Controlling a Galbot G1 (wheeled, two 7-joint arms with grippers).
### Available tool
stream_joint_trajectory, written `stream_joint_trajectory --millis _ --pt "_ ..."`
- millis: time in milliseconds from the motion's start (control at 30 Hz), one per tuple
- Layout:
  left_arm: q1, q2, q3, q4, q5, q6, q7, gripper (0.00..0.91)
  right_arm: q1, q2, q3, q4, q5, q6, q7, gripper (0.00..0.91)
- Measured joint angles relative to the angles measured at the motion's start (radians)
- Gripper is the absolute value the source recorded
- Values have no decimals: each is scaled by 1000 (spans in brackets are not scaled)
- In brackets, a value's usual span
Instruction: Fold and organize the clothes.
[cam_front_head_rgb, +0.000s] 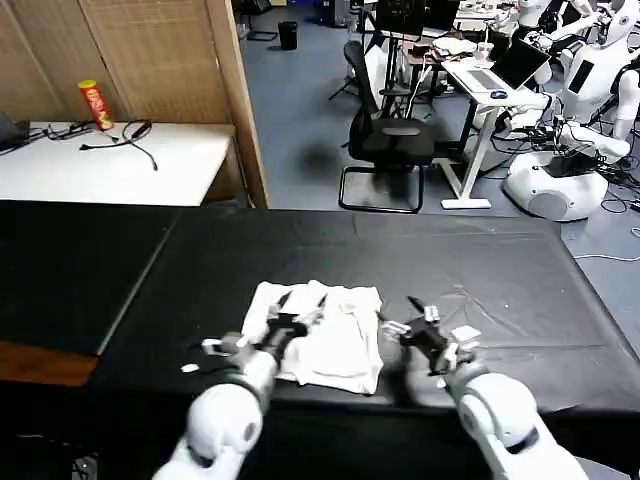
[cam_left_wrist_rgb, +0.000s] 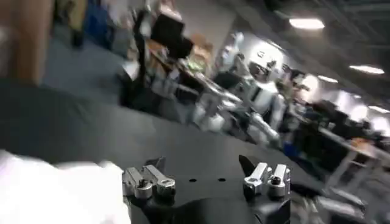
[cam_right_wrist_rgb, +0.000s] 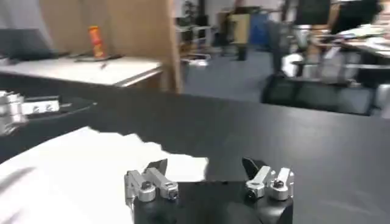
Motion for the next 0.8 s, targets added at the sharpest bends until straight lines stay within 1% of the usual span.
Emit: stream_joint_trajectory --millis 67,167,333,433,533,633,700,800 --pt "13 22 -39 6 3 -3 0 878 40 10 -51 -29 -28 -3 4 878" --pt "26 38 -76 11 19 -8 1 878 95 28 -108 -76 -67 -23 13 878" --pt "36 50 -106 25 45 -18 9 878 161 75 -147 -161 -148 -31 27 878" --pt "37 58 -122 37 45 -22 16 878 166 97 -140 -176 -168 -33 41 878" --pt "36 61 -135 52 34 -24 23 878 150 99 -100 -171 -210 -34 71 878" --pt "36 59 -140 66 24 -27 29 878 119 106 -46 -147 -207 -18 113 878" --pt "37 53 -142 75 16 -28 33 878 93 116 -6 -122 -175 -7 134 878" --pt "40 44 -142 90 3 -29 39 878 52 128 62 -83 -131 -7 142 878"
